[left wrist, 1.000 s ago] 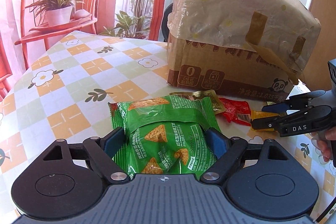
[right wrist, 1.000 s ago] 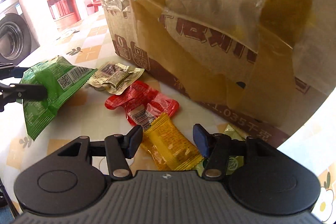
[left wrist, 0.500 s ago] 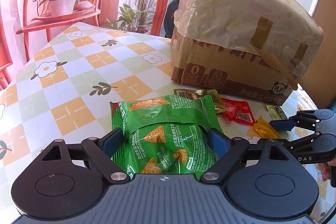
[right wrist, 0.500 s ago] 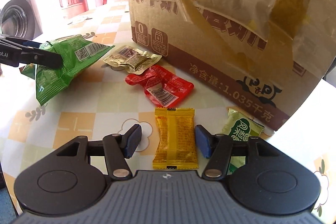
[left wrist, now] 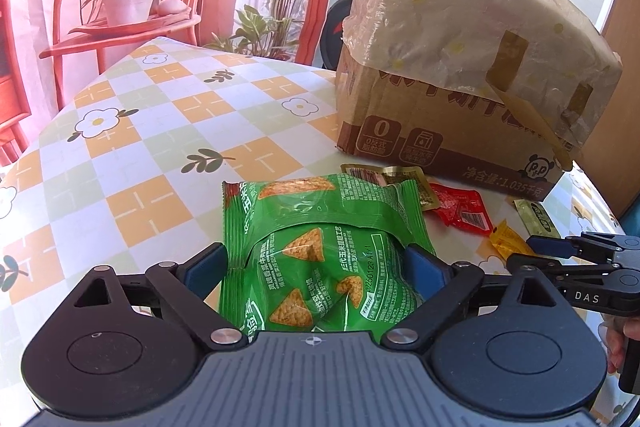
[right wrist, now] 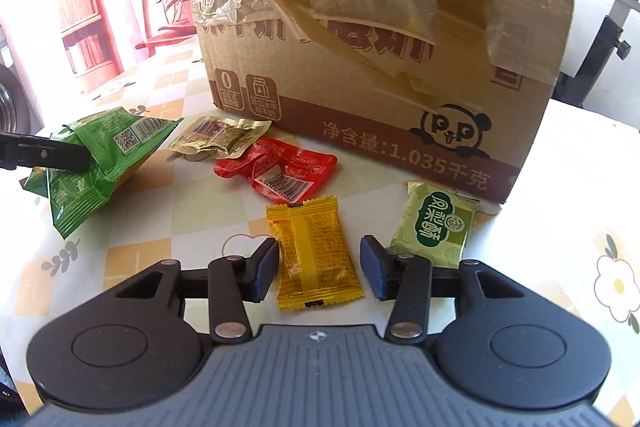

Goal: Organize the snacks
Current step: 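Grasp the green chip bag with the left tool while the right tool grasps the yellow packet, then lift both snacks over the box and open both tools to drop them, then move both tools back down to the remaining snacks, then grasp the red packet with the right tool while the left tool grasps the gold packet, then lift both packets over the box and open both tools to drop them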

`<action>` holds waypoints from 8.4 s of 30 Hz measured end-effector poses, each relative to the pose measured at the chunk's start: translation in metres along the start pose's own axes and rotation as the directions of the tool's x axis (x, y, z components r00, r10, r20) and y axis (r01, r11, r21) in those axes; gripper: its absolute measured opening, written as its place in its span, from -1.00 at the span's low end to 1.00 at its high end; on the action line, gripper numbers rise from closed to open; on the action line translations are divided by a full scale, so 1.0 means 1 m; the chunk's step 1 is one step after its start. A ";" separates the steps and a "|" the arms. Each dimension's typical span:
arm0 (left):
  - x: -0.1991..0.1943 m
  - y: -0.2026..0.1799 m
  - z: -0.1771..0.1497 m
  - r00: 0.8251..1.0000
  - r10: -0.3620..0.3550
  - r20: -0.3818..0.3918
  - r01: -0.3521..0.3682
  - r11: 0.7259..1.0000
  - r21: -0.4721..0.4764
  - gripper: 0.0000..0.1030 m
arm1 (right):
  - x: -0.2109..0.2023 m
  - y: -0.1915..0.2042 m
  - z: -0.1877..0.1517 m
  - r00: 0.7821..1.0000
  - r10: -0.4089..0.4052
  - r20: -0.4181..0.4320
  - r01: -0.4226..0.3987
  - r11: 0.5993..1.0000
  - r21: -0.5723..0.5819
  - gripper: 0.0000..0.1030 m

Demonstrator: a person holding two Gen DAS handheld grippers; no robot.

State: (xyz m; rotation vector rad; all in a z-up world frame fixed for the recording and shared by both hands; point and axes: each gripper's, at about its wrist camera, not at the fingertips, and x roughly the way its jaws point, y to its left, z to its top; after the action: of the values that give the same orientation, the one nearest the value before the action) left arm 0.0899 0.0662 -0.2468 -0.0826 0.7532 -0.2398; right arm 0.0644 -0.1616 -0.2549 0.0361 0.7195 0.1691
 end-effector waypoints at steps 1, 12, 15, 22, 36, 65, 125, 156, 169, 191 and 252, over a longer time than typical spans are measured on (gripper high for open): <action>0.001 0.000 -0.001 1.000 0.006 -0.003 -0.006 1.000 0.001 0.92 | -0.002 0.000 -0.002 1.000 -0.004 0.009 0.004 1.000 0.004 -0.20; 0.006 -0.004 -0.014 1.000 -0.001 -0.030 0.000 1.000 -0.013 0.54 | -0.007 0.003 -0.016 0.997 -0.027 0.072 0.028 0.999 -0.016 -0.21; 0.002 -0.007 -0.014 1.000 0.000 -0.003 0.000 1.000 -0.009 0.42 | -0.007 0.004 -0.016 0.997 -0.027 0.075 0.028 0.999 -0.015 -0.21; -0.017 -0.017 -0.010 0.997 0.001 0.083 -0.004 0.999 0.037 0.32 | -0.009 0.003 -0.017 0.996 -0.024 0.082 0.024 1.000 -0.001 -0.28; -0.055 -0.051 0.015 0.978 -0.023 0.208 0.001 0.995 0.105 0.32 | -0.060 0.014 0.004 0.969 0.033 0.246 -0.026 0.999 -0.030 -0.30; -0.067 -0.134 0.189 0.906 -0.061 0.419 -0.046 0.969 0.241 0.33 | -0.084 -0.033 0.194 0.894 -0.057 0.444 0.059 0.998 0.009 -0.29; -0.029 0.019 0.079 0.997 0.074 -0.015 -0.071 0.987 0.143 0.47 | 0.045 0.045 0.039 0.991 0.133 0.032 -0.126 0.975 -0.183 0.31; 0.100 -0.045 0.066 0.999 -0.020 -0.033 0.025 0.984 0.175 0.48 | 0.041 0.015 0.015 0.994 -0.036 0.106 0.033 0.999 0.033 -0.23; 0.114 -0.064 0.059 0.999 -0.025 -0.044 0.030 0.993 0.113 0.56 | 0.040 0.016 0.014 0.993 -0.031 0.112 0.028 0.999 0.030 -0.23; 0.108 -0.074 0.037 0.999 -0.021 -0.025 0.027 0.966 0.258 0.23 | 0.039 0.016 0.014 0.993 -0.031 0.112 0.028 0.999 0.031 -0.25; -0.079 -0.068 0.060 0.927 -0.065 0.369 -0.013 0.979 0.205 -0.86 | -0.100 0.050 0.081 0.875 0.096 0.474 -0.052 0.993 -0.105 -0.98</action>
State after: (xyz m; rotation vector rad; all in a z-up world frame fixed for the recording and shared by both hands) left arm 0.0626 0.0192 -0.1399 0.0563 0.3435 -0.3156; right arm 0.0370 -0.1265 -0.1242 0.0185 0.2117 0.2549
